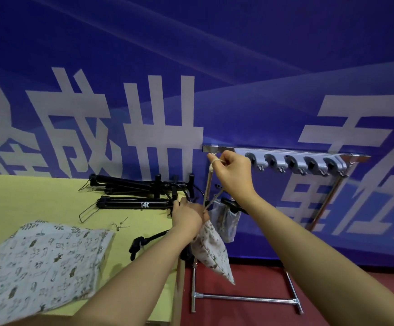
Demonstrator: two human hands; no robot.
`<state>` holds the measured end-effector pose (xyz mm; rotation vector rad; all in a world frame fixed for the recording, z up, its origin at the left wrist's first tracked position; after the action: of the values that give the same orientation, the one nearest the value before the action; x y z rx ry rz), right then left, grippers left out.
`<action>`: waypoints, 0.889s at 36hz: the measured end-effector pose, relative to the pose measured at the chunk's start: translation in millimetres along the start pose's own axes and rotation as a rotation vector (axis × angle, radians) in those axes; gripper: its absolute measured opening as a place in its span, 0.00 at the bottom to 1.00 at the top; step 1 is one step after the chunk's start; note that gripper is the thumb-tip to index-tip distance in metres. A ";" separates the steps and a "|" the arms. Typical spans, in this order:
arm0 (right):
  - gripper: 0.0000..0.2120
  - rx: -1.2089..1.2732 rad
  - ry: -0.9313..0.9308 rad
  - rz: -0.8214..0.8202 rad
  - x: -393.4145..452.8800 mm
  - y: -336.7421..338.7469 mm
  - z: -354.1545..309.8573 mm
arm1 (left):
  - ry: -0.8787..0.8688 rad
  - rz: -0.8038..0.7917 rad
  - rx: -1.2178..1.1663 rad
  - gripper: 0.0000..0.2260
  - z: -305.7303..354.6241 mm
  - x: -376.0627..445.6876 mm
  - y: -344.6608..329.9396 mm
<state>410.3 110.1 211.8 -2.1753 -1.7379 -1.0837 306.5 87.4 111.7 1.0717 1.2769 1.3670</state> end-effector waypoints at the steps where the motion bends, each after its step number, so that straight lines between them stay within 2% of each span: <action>1: 0.22 -0.011 0.014 -0.008 1.3 2.3 1.9 | 0.010 0.000 -0.003 0.13 -0.3 0.1 -3.0; 6: 0.21 -0.024 -0.008 0.014 2.5 12.0 11.8 | 0.019 -0.028 -0.006 0.11 5.2 -0.6 -19.2; 9: 0.20 -0.039 -0.088 -0.040 1.6 17.4 26.7 | 0.028 -0.168 -0.076 0.18 9.4 -5.1 -26.0; 12: 0.17 -0.065 -0.126 -0.163 -1.0 27.7 33.6 | 0.056 -0.187 -0.315 0.25 10.5 -7.1 -38.5; 15: 0.13 -0.099 -0.140 -0.213 -7.4 34.3 41.4 | 0.033 -0.199 -0.588 0.23 14.7 -9.9 -42.1; 17: 0.15 -0.112 -0.173 -0.197 -12.2 38.4 51.9 | -0.016 -0.229 -0.614 0.24 23.4 -12.6 -35.9; 19: 0.16 -0.163 -0.214 -0.199 -16.8 43.6 61.9 | -0.083 -0.217 -0.622 0.23 35.2 -11.8 -27.5; 23: 0.17 -0.250 -0.242 -0.208 -25.8 62.3 78.2 | -0.185 -0.140 -0.751 0.09 64.5 -9.4 -11.5; 26: 0.13 -0.349 -0.227 -0.229 -27.8 79.8 86.0 | -0.191 -0.122 -0.773 0.02 90.5 -8.8 2.6; 28: 0.11 -0.378 -0.234 -0.235 -26.6 90.1 96.3 | -0.180 -0.111 -0.765 0.04 107.3 -4.1 2.3; 32: 0.11 -0.326 -0.296 -0.228 -24.5 108.1 118.1 | -0.121 -0.072 -0.789 0.14 133.8 1.1 -3.1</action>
<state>557.2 119.4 144.2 -2.4839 -2.1074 -1.2228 438.1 111.0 118.2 0.5355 0.5744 1.5253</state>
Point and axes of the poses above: each hand's wrist, its own x-axis towards the middle knuckle, its own y-axis out of the back of the hand, z = x × y, the point moved 2 cm from there along x, towards the middle knuckle, and after that the axes turned 8 degrees about z, right-handed, at the moved point
